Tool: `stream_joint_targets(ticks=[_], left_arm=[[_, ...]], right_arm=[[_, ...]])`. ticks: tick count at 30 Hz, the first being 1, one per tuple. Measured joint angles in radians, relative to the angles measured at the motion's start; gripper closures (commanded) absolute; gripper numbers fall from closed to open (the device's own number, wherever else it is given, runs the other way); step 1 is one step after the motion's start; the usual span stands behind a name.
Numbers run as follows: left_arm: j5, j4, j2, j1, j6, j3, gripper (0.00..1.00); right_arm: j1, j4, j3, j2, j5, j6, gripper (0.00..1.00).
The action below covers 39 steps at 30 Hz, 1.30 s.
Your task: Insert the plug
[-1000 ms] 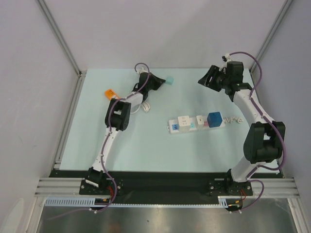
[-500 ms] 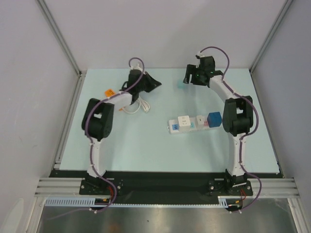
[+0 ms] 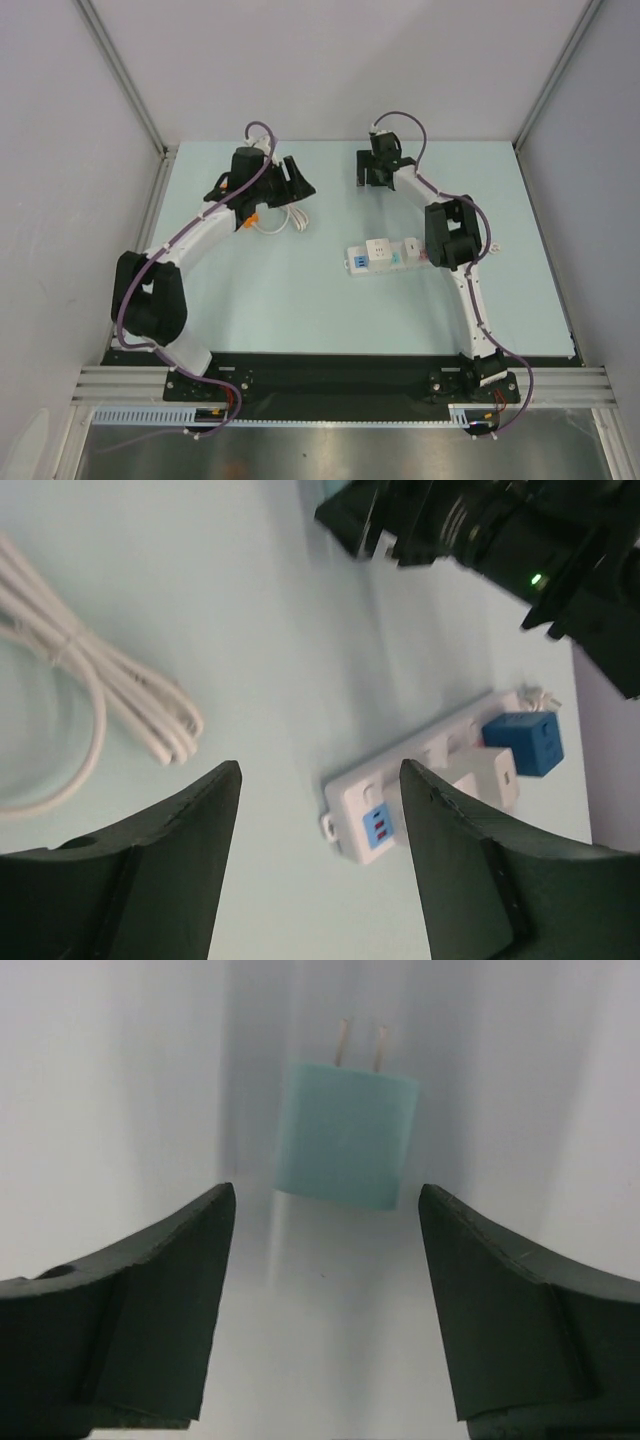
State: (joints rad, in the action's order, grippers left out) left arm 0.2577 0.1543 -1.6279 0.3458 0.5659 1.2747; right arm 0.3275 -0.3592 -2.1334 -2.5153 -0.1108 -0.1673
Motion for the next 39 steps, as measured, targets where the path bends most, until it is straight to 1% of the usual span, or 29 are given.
stream_joint_targets(ticks=[4,8,9,11,13,14,15,17,18,21,23,24,28,29,31,34,37,39], left_arm=[[0.04,0.031,0.025,-0.001,0.004,-0.084,0.3],[0.066,0.042,0.068,-0.001,0.009,-0.125,0.3],[0.069,0.043,0.086,-0.001,0.01,-0.133,0.3],[0.077,0.043,0.126,-0.001,0.01,-0.145,0.3],[0.084,0.041,0.164,-0.001,0.009,-0.153,0.3],[0.087,0.04,0.18,-0.001,0.008,-0.156,0.29],[0.089,0.04,0.194,-0.001,0.004,-0.157,0.28],[0.095,0.042,0.211,-0.001,-0.01,-0.157,0.28],[0.095,0.05,0.218,-0.002,-0.023,-0.157,0.26],[0.096,0.092,0.235,-0.011,-0.058,-0.159,0.22],[0.109,0.104,0.246,-0.028,-0.071,-0.174,0.22],[0.122,0.114,0.251,-0.043,-0.078,-0.18,0.22],[0.158,0.15,0.255,-0.106,-0.098,-0.18,0.2],[0.169,0.169,0.255,-0.118,-0.105,-0.171,0.21],[0.19,0.19,0.256,-0.127,-0.111,-0.151,0.22],[0.236,0.174,0.293,-0.126,-0.108,-0.153,0.21],[0.284,0.087,0.402,-0.126,-0.077,-0.235,0.21],[0.321,0.028,0.479,-0.126,-0.049,-0.288,0.21]], right_arm=[[0.018,0.022,-0.018,-0.016,-0.016,0.008,0.27],[0.018,0.039,-0.048,-0.045,-0.047,0.039,0.3],[0.018,0.042,-0.059,-0.054,-0.054,0.046,0.33],[0.018,0.04,-0.09,-0.074,-0.068,0.058,0.36],[0.018,0.036,-0.111,-0.087,-0.074,0.071,0.5],[0.018,0.035,-0.119,-0.092,-0.076,0.079,0.59],[0.018,0.038,-0.128,-0.097,-0.076,0.087,0.75],[0.018,0.04,-0.134,-0.1,-0.075,0.104,0.89],[0.018,0.039,-0.135,-0.101,-0.072,0.113,1.0],[0.021,0.038,-0.128,-0.093,-0.057,0.142,1.0],[0.026,0.046,-0.067,-0.049,-0.024,0.169,1.0],[0.032,0.069,0.004,-0.002,0.006,0.186,1.0],[0.085,0.146,0.37,0.312,0.13,0.251,1.0],[0.11,0.181,0.445,0.399,0.156,0.255,1.0],[0.16,0.221,0.535,0.554,0.197,0.254,1.0],[0.234,0.316,0.607,0.743,0.253,0.185,1.0],[0.261,0.415,0.676,0.885,0.27,0.021,1.0],[0.265,0.481,0.737,0.947,0.278,-0.093,1.0]])
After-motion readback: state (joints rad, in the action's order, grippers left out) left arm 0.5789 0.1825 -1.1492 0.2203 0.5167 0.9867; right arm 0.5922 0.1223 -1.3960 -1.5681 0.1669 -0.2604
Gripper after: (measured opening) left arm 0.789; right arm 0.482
